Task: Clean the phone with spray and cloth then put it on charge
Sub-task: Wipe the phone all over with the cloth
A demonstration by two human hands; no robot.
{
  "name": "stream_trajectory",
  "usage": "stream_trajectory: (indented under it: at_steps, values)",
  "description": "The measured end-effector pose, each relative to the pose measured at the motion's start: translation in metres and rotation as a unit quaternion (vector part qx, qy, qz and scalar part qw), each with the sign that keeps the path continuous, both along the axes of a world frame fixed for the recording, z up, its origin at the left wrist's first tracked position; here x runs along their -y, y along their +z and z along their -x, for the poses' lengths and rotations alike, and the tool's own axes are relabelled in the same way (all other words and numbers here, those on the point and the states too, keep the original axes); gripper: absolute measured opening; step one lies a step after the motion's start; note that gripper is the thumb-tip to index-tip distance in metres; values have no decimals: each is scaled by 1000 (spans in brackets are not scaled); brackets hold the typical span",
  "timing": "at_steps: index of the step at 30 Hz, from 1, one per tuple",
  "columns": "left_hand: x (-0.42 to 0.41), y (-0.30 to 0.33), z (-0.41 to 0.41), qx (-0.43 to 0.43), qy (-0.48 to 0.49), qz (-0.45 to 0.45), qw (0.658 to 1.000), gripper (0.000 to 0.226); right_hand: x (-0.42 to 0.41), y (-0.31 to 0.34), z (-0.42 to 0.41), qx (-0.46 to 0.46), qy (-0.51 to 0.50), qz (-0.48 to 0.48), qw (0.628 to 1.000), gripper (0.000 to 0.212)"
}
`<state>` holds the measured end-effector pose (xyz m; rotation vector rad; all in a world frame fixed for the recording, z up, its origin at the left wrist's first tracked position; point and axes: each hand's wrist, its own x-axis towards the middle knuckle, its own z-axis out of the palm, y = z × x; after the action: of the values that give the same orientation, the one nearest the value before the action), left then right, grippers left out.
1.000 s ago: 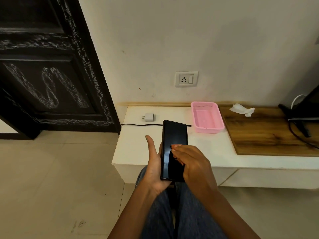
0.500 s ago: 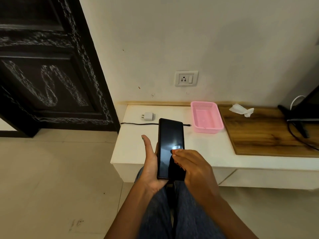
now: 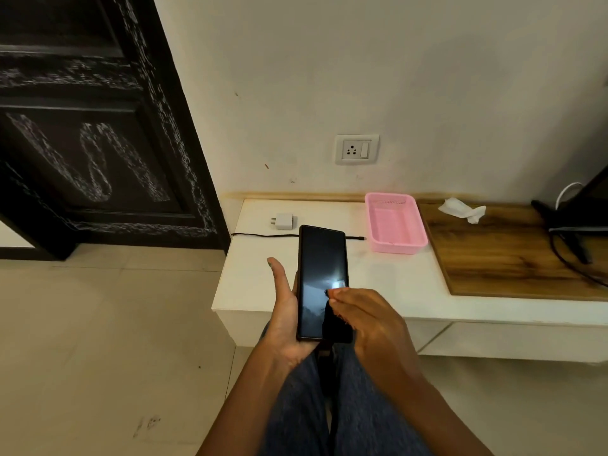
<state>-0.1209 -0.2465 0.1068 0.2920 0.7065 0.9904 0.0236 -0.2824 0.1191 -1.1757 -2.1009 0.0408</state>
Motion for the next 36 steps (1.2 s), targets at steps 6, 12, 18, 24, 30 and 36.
stream_trajectory:
  at_steps: [6,12,18,24,30,36]
  values:
    - [4,5,-7,-10,-4,-16,1000,103,-16,5,-17,-8,-41,18,999,48]
    - [1,1,-6,-14,-20,-10,1000,100,-10,5,0,-7,-21,2,1000,28]
    - [2,-1,-2,-1,-1,5,1000,109,-2,3,-5,-15,-6,-15,1000,32]
    - [2,5,-9,-17,-12,10,1000,103,-16,15,7,-22,-17,-8,1000,29]
    - [2,3,1,8,7,16,1000,110,-1,5,3,-1,44,-7,999,24]
    - [-1,11,-10,-9,7,5,1000,102,-20,14,3,-21,-7,1,1000,32]
